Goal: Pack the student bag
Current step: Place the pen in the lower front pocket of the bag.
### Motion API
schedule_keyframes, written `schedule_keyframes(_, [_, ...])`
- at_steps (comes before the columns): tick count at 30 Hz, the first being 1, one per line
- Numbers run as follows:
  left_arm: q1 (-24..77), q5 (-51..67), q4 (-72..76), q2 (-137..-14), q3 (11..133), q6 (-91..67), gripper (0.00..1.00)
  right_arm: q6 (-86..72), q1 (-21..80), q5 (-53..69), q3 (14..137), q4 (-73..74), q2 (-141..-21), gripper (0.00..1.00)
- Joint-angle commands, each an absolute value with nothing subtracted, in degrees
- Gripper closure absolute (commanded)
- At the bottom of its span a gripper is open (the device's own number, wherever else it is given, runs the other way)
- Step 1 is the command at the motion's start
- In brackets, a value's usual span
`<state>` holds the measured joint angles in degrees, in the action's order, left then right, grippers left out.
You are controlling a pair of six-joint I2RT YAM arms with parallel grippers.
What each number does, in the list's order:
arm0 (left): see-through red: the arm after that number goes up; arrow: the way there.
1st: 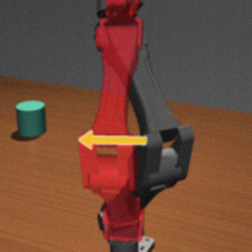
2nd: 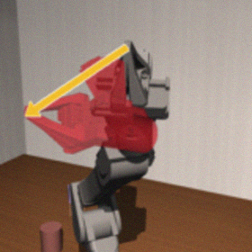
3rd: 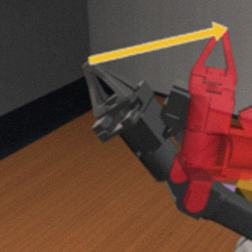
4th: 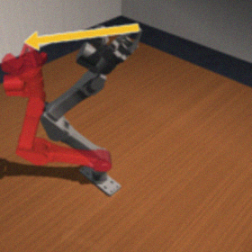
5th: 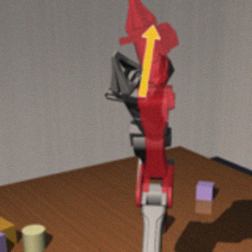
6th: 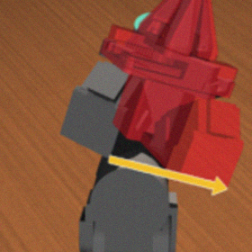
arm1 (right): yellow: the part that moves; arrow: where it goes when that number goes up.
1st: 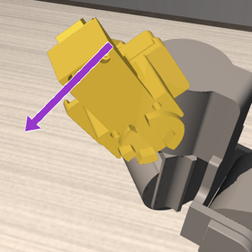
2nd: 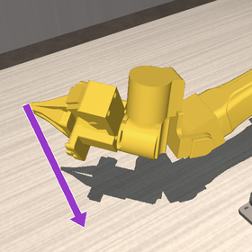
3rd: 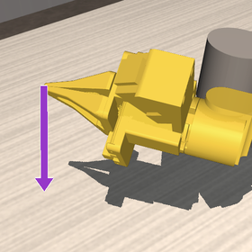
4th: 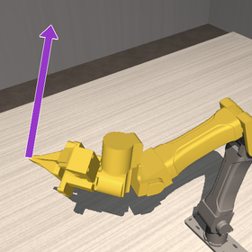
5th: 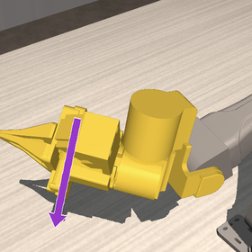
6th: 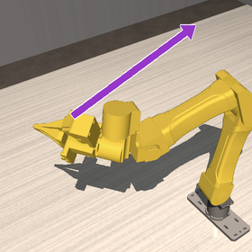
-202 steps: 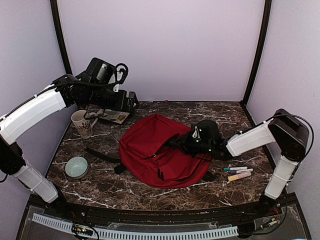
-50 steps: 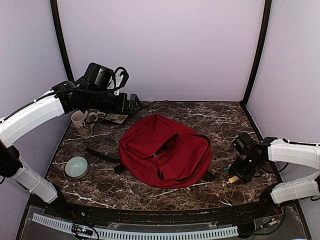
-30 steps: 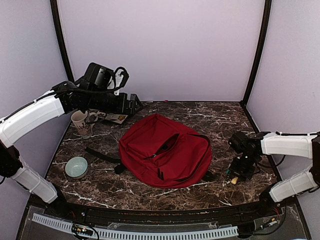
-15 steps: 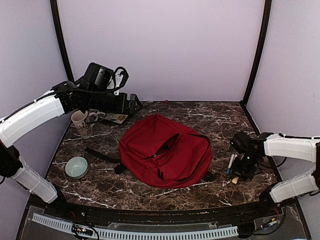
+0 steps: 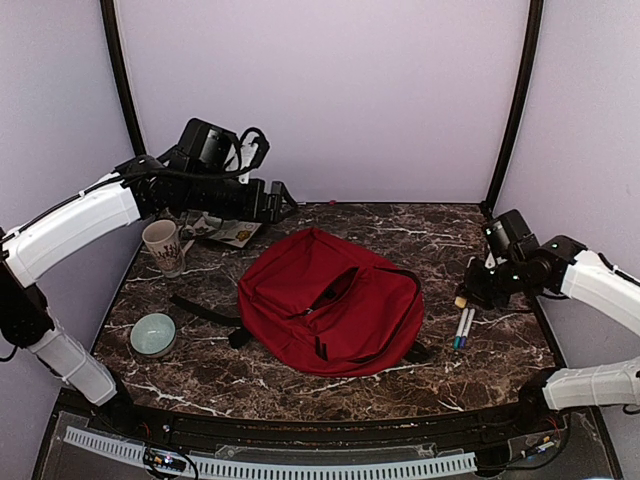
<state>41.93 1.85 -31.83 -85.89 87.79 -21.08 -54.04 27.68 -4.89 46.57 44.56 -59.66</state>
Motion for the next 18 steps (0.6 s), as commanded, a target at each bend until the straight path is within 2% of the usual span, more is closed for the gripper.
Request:
schedule_keyframes(1, [41.7, 12.0, -30.6, -88.7, 93.2, -19.5, 0.03, -42.5, 27.9, 2.3, 52.0, 33.0, -58.6, 0.86])
schedule_keyframes(4, [41.7, 19.0, -31.7, -92.0, 97.4, -19.2, 0.05, -36.8, 30.3, 5.0, 55.0, 29.1, -59.4, 0.86])
schedule_keyframes(11, [41.8, 35.6, -34.4, -99.3, 105.0, -19.7, 0.06, -23.5, 41.6, 2.8, 63.1, 28.6, -66.0, 0.86])
schedule_keyframes(18, [42.6, 41.6, -34.7, -102.8, 107.3, -20.6, 0.1, -17.4, 48.4, 2.2, 68.6, 28.6, -71.1, 0.85])
